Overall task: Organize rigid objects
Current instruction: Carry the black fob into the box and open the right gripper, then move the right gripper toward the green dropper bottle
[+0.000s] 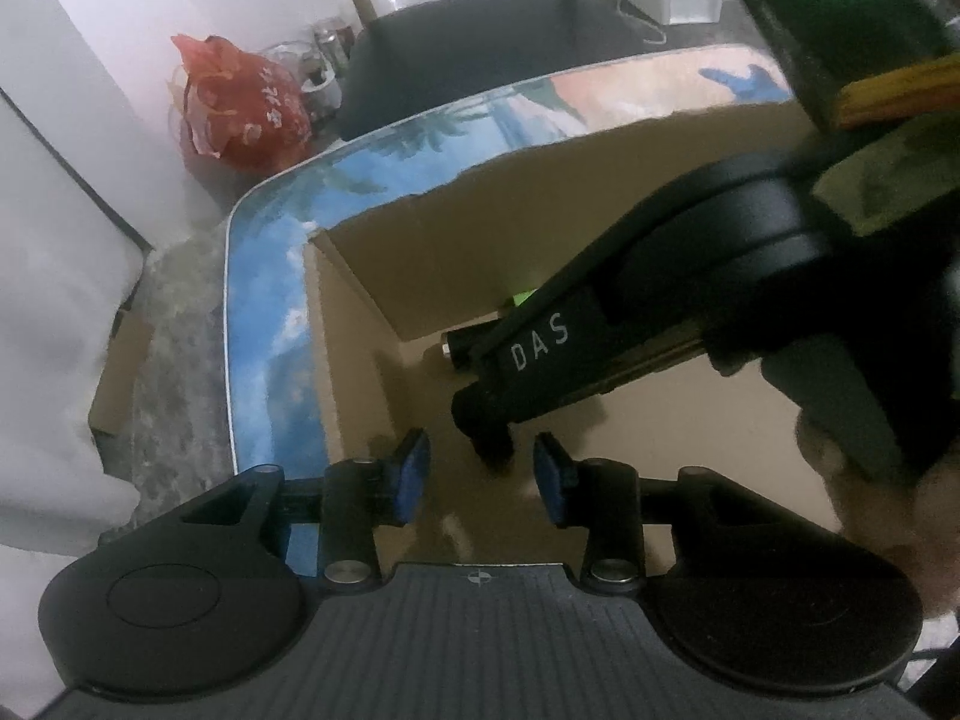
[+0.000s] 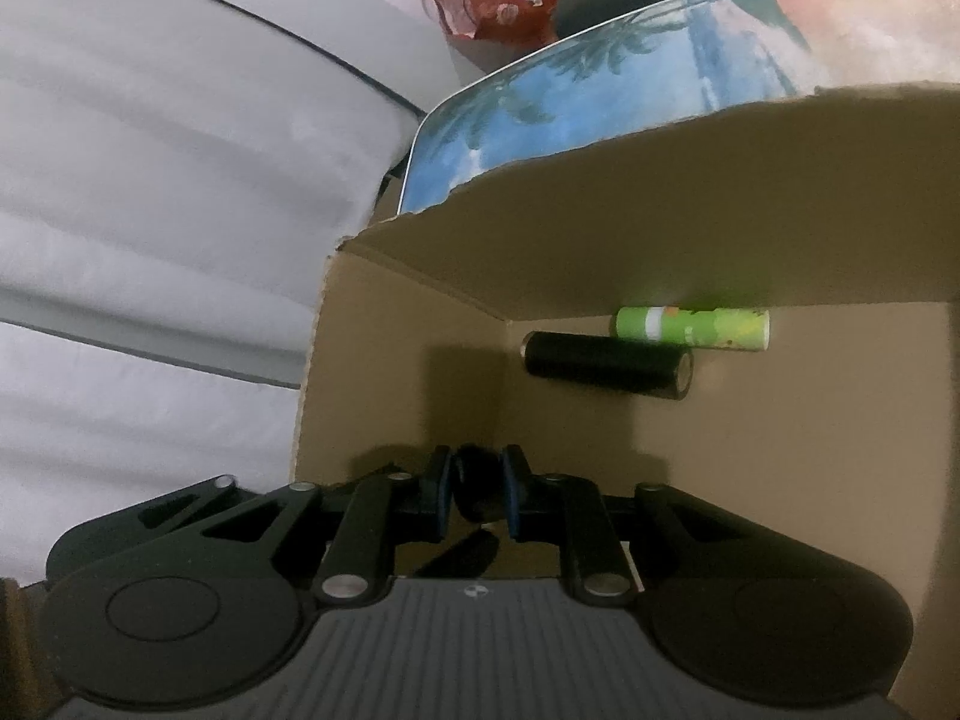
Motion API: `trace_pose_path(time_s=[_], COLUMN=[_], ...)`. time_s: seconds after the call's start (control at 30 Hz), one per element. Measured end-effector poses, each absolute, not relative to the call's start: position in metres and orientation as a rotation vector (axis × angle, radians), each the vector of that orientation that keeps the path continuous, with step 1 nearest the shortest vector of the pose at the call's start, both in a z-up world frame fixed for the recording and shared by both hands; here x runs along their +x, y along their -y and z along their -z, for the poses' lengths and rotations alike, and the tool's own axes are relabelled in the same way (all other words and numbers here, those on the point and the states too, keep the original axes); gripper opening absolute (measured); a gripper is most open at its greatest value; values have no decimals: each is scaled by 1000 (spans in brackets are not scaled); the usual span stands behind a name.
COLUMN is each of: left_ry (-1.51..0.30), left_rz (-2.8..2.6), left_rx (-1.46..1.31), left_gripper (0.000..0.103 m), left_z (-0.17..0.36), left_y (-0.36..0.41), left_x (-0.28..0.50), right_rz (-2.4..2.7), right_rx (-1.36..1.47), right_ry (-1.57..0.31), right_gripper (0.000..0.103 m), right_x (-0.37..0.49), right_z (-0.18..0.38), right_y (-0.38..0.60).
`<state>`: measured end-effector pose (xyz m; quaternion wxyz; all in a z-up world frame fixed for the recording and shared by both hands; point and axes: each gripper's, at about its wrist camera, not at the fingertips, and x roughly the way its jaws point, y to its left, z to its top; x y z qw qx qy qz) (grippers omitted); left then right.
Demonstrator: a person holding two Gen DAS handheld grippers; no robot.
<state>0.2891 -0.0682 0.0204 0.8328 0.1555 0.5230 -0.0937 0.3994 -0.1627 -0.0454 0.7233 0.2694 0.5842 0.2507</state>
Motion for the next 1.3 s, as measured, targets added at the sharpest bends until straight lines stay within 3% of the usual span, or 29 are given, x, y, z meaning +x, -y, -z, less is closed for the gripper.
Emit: trace_pose_path(time_s=[0.63,0.9,1.1,1.3], left_ry=[-932,-810,-736,-702], left_rz=[218,284,294,287], left_rx=[210,125,76,90], left_gripper=[39,45,48,49], left_z=[-91,-117,-101,-62], left_y=[39,14,-2,0], left_x=[229,159,104,67], right_rz=[-604,-690,-729,-730], right_rx=[598,563,500,452], right_ry=[-1126,-966,-816,-757], right_gripper=[20,20,20,20], right_x=[361,288,207,135], right_z=[-25,-81,-99,-73], right_y=[181,201,218,214])
